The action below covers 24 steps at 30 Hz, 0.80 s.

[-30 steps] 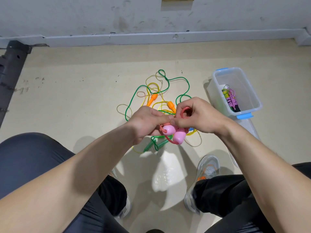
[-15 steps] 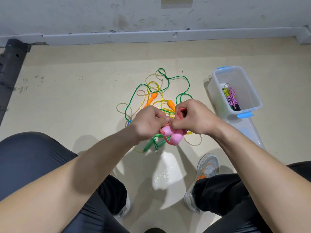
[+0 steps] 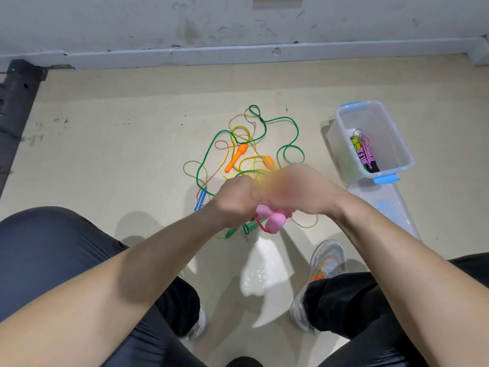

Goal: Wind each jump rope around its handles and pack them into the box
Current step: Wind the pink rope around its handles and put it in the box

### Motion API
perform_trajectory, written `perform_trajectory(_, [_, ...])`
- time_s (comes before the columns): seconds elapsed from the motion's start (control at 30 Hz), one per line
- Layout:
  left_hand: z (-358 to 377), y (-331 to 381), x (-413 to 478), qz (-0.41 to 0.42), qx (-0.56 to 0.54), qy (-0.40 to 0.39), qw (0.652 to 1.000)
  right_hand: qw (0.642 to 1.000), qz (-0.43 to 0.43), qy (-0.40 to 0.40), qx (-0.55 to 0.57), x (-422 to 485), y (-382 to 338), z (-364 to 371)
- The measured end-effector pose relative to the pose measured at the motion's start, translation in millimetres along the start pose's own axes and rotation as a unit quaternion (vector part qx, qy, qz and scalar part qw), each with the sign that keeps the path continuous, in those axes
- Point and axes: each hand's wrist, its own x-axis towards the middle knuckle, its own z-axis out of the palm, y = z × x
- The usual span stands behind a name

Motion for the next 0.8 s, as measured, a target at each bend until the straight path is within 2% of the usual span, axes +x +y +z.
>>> perform_trajectory(0.13, [1.3,-5.0,1.1,-0.022,-0.076,-0.013,0.997,1.0,-0.003,0.011,-0.018,0.8,-1.9,4.9])
perform_trajectory(0.4, [6.8,-2.9,4.5,-0.053,-0.137,-0.013,0.989,0.996,-0.009,0.054,-0.063,4.6,0.8,13.7])
perform_trajectory(0.67, [-3.2,-6.8,10.5,-0.17,-0.287,-0.083,0.939,0.998,-0.047,0.036,-0.037,6.5,10.6,10.4])
perform_trajectory(0.8, [-14.3,-2.8,8.6,-0.184,-0.334,-0.095,0.92,0.998,-0.055,0.009,0.037,8.1,17.3,8.8])
